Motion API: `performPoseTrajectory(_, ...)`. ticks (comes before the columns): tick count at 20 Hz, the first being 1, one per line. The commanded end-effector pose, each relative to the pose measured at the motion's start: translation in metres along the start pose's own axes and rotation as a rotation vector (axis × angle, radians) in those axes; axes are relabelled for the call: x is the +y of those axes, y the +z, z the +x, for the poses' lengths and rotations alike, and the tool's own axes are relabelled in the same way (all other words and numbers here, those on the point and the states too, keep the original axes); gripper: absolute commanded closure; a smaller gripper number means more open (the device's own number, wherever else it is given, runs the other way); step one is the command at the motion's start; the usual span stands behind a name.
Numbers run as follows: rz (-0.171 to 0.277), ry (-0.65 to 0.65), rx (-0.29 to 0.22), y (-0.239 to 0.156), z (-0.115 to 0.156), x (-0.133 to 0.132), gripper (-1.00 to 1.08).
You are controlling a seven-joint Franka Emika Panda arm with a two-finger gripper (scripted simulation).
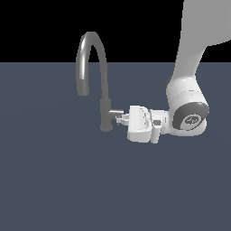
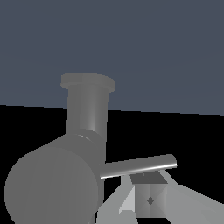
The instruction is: Turn on the faucet by rotating a designated handle.
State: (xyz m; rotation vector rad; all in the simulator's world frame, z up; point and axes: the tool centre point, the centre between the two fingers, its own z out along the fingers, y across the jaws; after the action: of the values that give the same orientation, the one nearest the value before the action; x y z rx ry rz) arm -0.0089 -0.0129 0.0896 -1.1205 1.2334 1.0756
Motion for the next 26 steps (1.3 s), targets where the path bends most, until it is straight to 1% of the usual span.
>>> performPoseTrajectory(1,0.004,0.016,0.006,0.000,0.016,0.001,1.08)
performPoseTrajectory(8,0.005,0.039,0.011,-0.001,0.048,-0.001,1.08)
performPoseTrajectory(9,0.005,0.039,0.011,-0.001,0.048,-0.001,1.08)
performPoseTrajectory(10,0.000,-0.011,-0.006,-0.004,0.016,-0.012,1.08)
performPoseTrajectory(24,0.005,0.039,0.010,-0.001,0.066,-0.027,1.08)
performPoseTrajectory(25,0.005,0.039,0.010,-0.001,0.066,-0.027,1.08)
performPoseTrajectory(26,-0.034,-0.025,0.076,-0.023,0.033,-0.053,1.08)
